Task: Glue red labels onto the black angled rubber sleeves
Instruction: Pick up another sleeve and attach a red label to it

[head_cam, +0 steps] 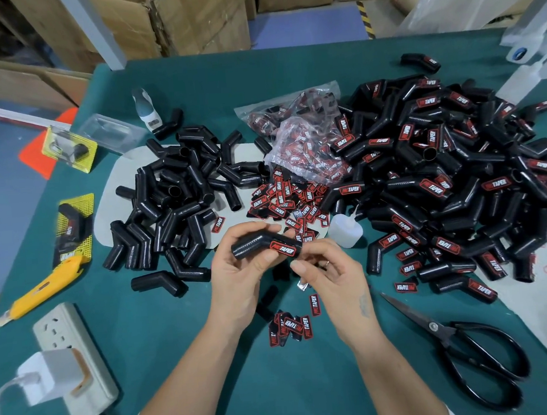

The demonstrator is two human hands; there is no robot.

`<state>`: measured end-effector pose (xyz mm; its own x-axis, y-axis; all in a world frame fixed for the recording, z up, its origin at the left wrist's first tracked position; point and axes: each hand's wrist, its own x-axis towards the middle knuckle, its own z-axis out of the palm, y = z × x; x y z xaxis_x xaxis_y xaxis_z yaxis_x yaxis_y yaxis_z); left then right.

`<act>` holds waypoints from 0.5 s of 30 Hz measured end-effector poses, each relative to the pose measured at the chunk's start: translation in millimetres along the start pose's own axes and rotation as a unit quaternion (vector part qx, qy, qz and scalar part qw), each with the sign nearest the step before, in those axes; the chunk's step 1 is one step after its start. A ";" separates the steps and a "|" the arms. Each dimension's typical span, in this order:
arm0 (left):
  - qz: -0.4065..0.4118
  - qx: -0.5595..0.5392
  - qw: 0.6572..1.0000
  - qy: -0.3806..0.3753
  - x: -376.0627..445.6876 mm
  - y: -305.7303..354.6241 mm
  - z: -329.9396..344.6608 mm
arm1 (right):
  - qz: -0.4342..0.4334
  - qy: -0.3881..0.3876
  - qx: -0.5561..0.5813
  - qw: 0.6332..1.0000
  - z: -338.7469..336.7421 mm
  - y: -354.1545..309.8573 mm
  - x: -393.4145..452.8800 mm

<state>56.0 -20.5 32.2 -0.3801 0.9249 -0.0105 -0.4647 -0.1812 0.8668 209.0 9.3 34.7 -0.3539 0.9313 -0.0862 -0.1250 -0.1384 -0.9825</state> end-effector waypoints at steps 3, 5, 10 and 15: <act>0.004 0.013 1.000 0.002 -1.7 -1.8 -0.9 | -0.007 0.015 0.006 1.000 1.7 0.9 0.8; 0.005 0.027 1.000 0.002 -2.8 -3.5 -0.9 | -0.011 0.028 0.015 0.999 2.3 1.8 1.2; 0.008 0.087 0.996 -0.018 -4.4 -8.6 -1.0 | -0.019 0.065 0.026 0.997 1.5 6.3 3.2; 0.009 0.119 0.993 -0.007 -5.6 -10.2 0.6 | -0.031 0.074 0.016 0.997 -1.0 9.8 3.5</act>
<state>63.4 -23.7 23.7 -0.3741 0.9273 0.0117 -0.2555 -0.1152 0.9599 207.5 11.6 24.6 -0.2042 0.9776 -0.0513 -0.1725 -0.0875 -0.9811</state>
